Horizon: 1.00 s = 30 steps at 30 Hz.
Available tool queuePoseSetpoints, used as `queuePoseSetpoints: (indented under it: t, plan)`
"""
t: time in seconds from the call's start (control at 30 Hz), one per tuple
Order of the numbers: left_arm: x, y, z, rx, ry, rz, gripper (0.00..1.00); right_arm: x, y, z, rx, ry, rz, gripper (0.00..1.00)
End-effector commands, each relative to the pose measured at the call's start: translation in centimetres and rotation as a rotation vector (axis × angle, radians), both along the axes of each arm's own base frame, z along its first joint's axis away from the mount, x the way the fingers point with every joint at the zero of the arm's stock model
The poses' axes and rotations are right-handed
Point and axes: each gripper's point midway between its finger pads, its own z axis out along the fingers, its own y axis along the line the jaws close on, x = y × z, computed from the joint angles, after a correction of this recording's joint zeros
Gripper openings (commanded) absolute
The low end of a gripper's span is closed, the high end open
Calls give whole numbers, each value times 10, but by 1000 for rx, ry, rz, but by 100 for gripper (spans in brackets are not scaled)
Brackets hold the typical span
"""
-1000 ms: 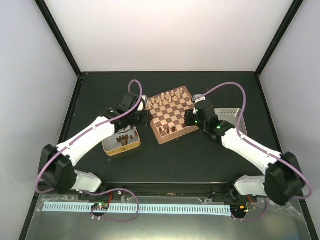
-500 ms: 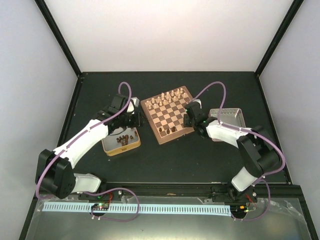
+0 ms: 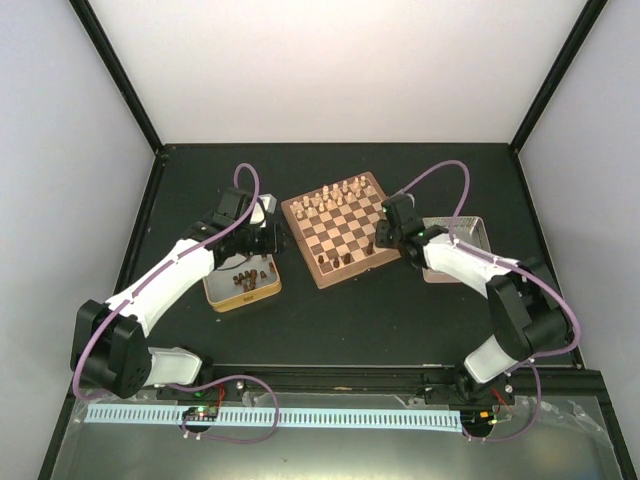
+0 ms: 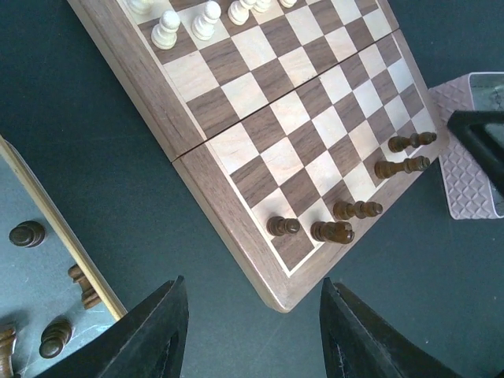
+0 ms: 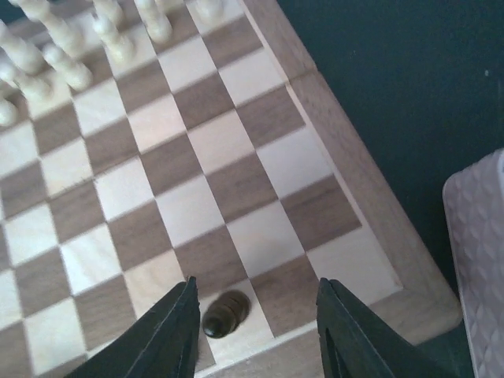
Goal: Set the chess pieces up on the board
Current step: Place the chess piece on the chessboard.
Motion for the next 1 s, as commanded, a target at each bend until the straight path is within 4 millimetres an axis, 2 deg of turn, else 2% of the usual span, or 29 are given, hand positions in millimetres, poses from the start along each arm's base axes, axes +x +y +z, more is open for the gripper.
queuePoseSetpoints:
  t: [0.0,0.13,0.23,0.53,0.77,0.97]
  plan:
    - [2,0,10,-23,-36,-14,48,5,14,28,124,53,72,42]
    - [2,0,8,-24,-29,-12,48,0,26,24,132,140,146,44]
    - [0,-2,6,-29,-19,-18,48,0,24,17,98,191,138,42]
    - [-2,-4,4,-42,-6,-30,49,-5,21,-8,54,302,123,29]
    - [-3,-4,7,-41,-12,-33,49,0,14,-13,23,293,79,15]
    - [-3,-4,4,-39,-7,-33,50,0,10,-14,-6,291,80,12]
